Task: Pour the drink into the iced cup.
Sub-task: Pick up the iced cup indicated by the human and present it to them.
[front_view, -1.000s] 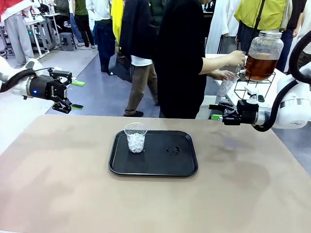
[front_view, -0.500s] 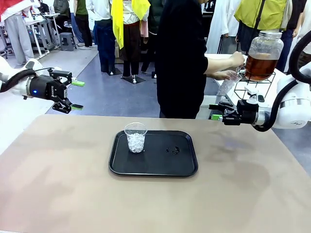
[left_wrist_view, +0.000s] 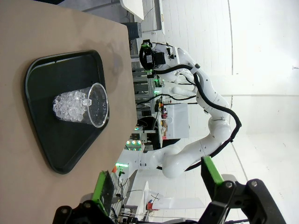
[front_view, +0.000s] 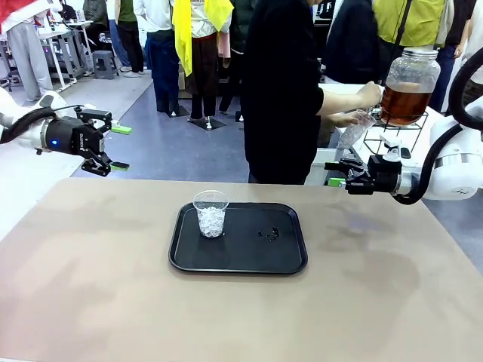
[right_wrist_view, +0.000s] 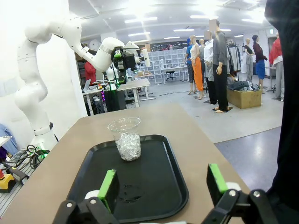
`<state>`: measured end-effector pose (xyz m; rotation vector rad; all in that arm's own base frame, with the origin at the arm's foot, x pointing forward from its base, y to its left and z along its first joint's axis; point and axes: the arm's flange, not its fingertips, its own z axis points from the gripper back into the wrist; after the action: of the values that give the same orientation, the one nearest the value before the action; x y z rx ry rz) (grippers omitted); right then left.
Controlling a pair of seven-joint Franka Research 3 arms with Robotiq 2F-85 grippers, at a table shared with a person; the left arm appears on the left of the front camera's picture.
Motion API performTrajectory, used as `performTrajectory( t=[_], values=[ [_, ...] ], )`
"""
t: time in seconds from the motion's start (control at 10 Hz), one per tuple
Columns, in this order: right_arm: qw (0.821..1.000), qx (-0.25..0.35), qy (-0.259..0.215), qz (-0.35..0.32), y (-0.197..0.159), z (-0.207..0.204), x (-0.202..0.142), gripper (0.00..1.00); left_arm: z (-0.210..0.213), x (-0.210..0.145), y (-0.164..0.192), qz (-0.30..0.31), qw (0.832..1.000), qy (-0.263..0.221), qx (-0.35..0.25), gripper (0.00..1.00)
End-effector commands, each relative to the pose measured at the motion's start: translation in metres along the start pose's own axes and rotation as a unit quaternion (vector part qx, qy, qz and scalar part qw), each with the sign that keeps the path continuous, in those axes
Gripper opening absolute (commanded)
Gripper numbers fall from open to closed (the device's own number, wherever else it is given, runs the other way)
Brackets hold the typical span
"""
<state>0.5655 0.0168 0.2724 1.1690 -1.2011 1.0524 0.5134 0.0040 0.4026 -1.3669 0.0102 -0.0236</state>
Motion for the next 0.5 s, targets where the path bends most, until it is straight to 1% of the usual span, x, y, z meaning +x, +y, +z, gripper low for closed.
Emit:
performTrajectory(
  t=[0.0, 0.4],
  values=[
    [1.0, -0.002, -0.004, -0.001, -0.0005, -0.0015, 0.0025, 1.0, 0.0002, 0.0002, -0.0013, -0.002, 1.0, -0.001, -0.002, 1.0],
    [1.0, -0.002, -0.004, -0.001, -0.0005, -0.0015, 0.0025, 1.0, 0.0002, 0.0002, -0.0013, -0.002, 1.0, -0.001, -0.002, 1.0]
  ],
)
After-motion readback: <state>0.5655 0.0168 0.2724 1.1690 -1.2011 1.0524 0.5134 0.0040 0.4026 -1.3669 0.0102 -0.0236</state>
